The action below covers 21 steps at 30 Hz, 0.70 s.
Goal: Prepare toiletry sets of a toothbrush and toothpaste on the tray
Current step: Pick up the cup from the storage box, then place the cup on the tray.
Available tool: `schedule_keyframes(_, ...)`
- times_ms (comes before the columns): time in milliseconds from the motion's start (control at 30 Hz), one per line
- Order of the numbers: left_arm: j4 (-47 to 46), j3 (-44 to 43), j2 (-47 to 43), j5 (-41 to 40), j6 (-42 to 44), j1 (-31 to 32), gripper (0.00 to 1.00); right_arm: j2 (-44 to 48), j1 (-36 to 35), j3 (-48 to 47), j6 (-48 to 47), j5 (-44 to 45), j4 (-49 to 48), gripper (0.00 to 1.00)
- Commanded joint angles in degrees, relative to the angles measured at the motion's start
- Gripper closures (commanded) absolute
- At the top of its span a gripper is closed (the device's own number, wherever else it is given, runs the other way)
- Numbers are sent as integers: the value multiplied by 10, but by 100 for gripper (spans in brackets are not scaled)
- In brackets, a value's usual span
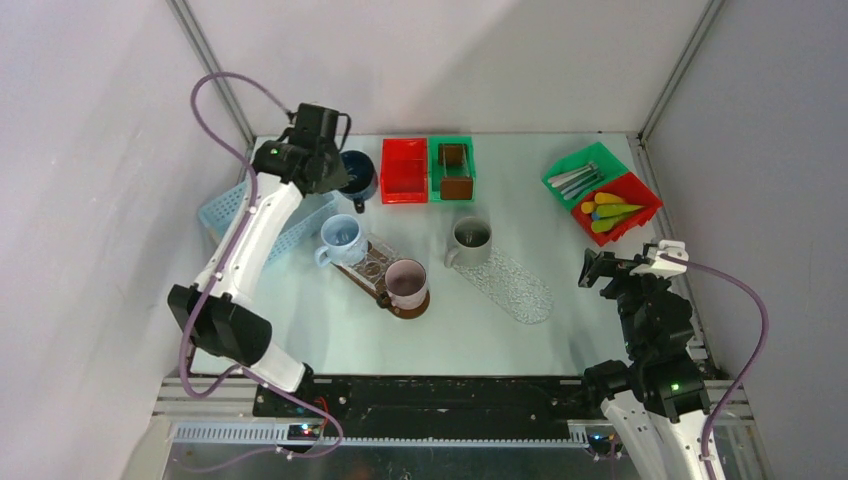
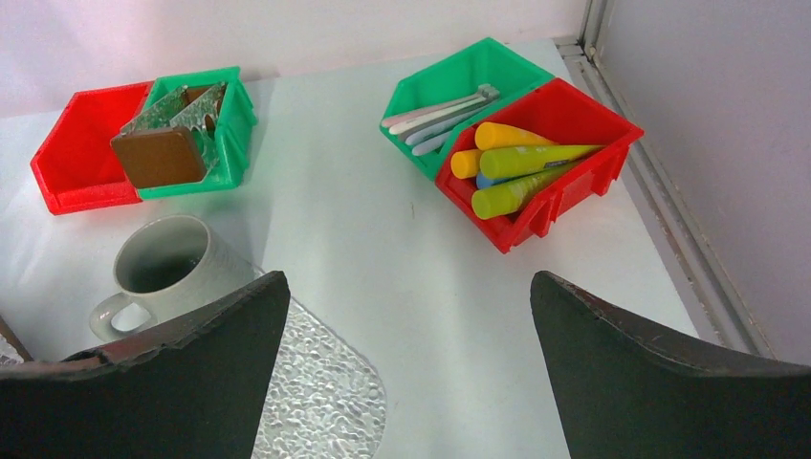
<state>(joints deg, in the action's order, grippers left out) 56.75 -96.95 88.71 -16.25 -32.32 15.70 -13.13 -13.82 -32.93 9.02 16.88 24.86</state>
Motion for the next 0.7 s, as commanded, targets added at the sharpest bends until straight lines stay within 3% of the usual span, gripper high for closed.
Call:
schedule_keyframes(0, 21, -65, 6, 10, 59, 65, 100, -8, -5, -16, 5, 5, -6, 0)
schedule_keyframes(333, 31, -135, 98, 58, 72, 249, 100, -10, -8, -16, 4, 10, -4, 0)
schedule_keyframes(667, -10, -186, 191, 55, 74, 363, 100, -9, -13, -16, 4, 18, -5, 0)
